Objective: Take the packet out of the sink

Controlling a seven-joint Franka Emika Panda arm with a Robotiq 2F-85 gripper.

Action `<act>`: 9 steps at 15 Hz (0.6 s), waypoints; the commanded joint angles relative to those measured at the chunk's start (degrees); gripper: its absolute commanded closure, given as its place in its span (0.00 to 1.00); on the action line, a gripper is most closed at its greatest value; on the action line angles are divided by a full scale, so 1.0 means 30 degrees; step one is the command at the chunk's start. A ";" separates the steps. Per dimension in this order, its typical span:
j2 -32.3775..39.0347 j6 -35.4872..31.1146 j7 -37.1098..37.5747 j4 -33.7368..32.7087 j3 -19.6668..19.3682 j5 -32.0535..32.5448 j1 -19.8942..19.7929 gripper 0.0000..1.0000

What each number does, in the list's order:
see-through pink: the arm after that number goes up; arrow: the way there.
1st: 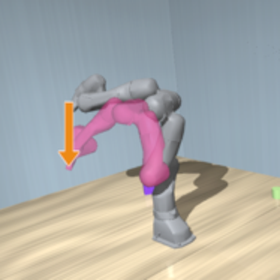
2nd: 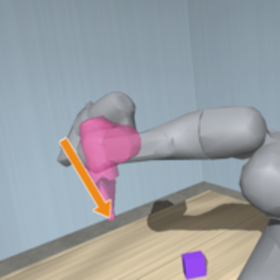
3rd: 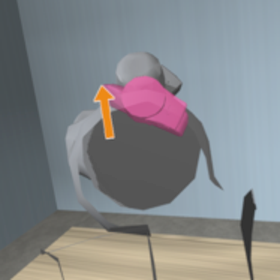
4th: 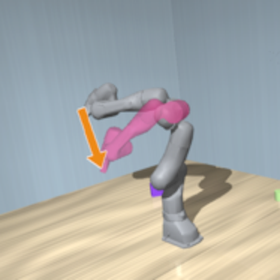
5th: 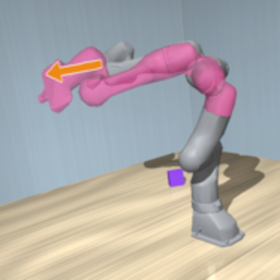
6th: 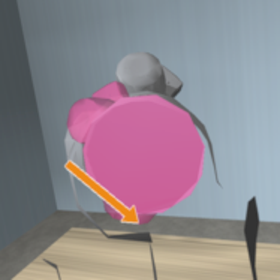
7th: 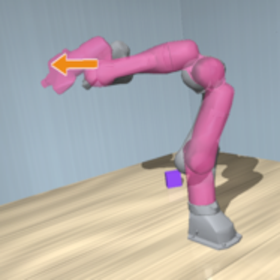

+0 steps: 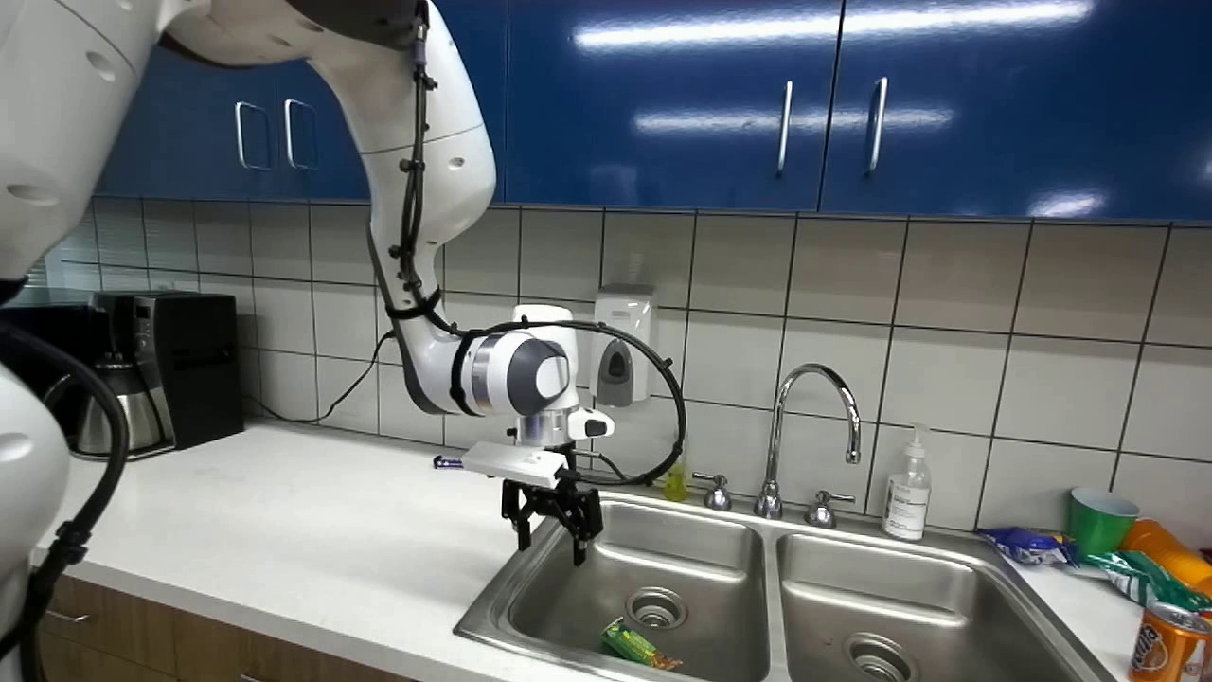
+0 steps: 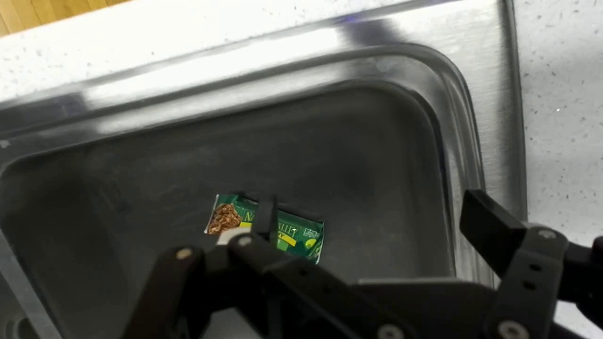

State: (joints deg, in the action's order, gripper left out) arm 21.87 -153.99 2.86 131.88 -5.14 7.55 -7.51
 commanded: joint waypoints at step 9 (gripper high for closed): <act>0.3920 0.1958 -0.5580 -0.4805 0.0530 -0.1275 -0.1457 0.00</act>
State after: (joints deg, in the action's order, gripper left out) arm 31.33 -151.62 -9.89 121.62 -4.72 4.08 -9.82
